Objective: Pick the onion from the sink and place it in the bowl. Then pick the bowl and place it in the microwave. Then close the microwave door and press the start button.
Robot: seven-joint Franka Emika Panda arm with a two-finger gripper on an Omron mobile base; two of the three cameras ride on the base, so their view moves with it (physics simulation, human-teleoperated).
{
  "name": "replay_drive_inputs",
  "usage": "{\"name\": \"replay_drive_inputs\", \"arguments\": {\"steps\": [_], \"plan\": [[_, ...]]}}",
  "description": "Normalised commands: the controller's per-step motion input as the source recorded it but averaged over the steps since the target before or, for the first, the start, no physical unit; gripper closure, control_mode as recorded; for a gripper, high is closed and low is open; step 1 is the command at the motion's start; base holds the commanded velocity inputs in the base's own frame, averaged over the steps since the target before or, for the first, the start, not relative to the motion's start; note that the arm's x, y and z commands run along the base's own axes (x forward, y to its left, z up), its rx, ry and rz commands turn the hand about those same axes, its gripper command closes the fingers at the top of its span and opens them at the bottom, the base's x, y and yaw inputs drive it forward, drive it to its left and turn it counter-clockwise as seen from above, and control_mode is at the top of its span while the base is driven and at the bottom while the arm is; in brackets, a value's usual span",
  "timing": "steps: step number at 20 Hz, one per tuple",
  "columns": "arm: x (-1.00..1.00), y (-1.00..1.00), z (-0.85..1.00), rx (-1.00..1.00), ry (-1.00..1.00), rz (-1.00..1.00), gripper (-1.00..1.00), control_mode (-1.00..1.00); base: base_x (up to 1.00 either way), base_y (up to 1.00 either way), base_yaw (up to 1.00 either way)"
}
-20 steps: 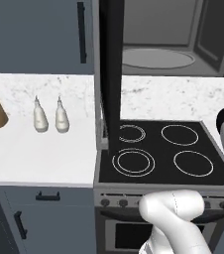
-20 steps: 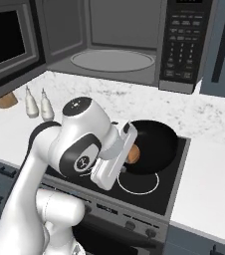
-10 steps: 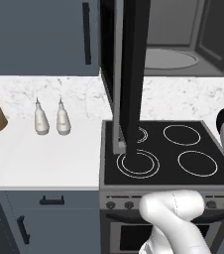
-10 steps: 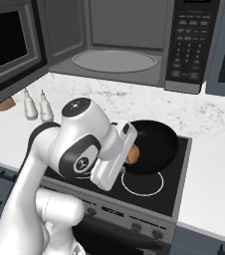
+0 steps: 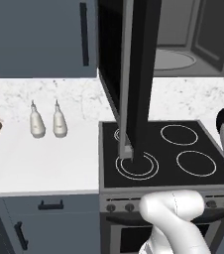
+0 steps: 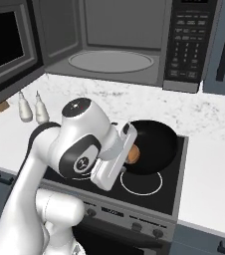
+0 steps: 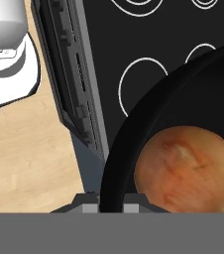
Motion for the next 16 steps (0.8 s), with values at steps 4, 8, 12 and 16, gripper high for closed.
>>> {"name": "replay_drive_inputs", "arguments": {"steps": [4,8,12,16], "plan": [[0.00,0.00,0.00,0.00,0.00,0.00,1.00,1.00,0.67,0.14,-0.07],[0.00,0.00,0.00,0.00,0.00,0.00,1.00,1.00,0.84,0.07,-0.01],[0.00,0.00,0.00,0.00,0.00,0.00,1.00,1.00,0.77,0.01,0.00],[0.00,0.00,0.00,0.00,0.00,0.00,1.00,1.00,0.23,0.00,0.00]]}}
